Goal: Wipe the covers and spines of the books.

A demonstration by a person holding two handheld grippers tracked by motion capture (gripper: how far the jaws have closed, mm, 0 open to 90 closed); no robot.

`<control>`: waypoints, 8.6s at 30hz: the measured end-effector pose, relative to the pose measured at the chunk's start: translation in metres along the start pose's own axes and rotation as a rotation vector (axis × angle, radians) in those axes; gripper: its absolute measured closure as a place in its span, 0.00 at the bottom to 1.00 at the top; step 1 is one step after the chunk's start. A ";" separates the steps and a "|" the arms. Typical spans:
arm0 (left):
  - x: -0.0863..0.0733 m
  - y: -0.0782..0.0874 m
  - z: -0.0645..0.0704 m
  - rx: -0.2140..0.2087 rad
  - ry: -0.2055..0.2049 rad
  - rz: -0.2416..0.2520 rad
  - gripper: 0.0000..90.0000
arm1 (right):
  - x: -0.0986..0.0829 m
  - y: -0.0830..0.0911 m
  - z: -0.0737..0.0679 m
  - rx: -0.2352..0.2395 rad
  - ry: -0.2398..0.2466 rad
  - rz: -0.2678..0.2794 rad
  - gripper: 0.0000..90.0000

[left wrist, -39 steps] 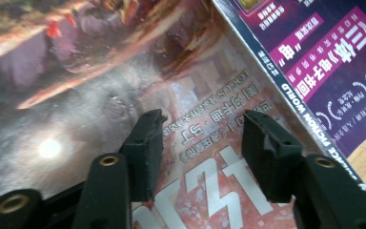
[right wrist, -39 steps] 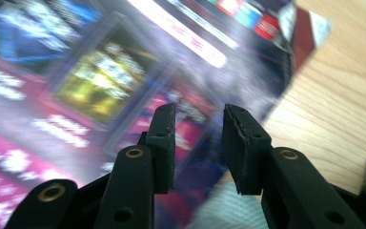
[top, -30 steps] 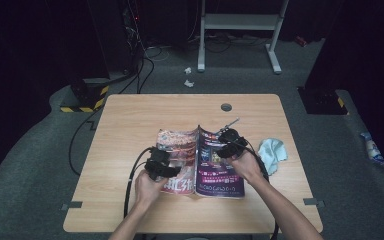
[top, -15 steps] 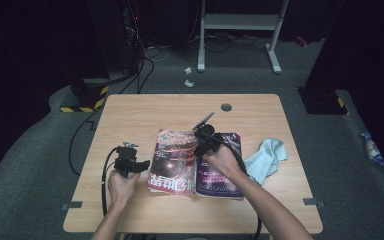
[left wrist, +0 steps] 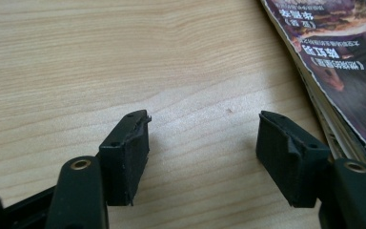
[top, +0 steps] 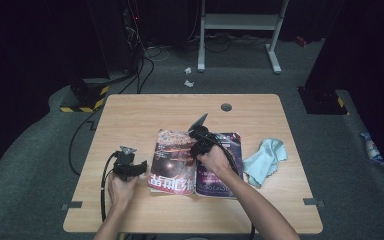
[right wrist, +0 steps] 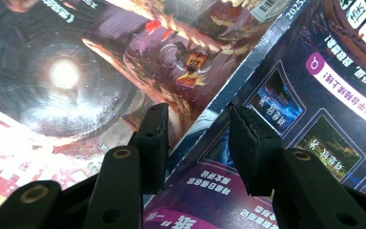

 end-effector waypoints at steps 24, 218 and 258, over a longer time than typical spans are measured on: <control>-0.011 -0.002 0.000 0.002 0.006 0.159 0.35 | -0.003 0.012 0.002 -0.021 -0.072 0.026 0.93; 0.044 -0.006 0.078 -0.146 -0.194 -0.372 0.69 | -0.127 0.004 0.047 -0.044 0.167 0.153 0.69; 0.086 -0.050 0.059 -0.262 -0.170 -0.387 0.52 | -0.100 -0.006 0.052 -0.016 0.055 0.179 0.91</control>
Point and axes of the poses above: each handheld gripper's, and its own axes: y roughly backward along the jaws, x roughly out of its top, z roughly to its right, the point moved 6 cm from there along -y, roughly forward along the jaws, and after that the axes turned 1 degree about -z, right-handed, at the moved point
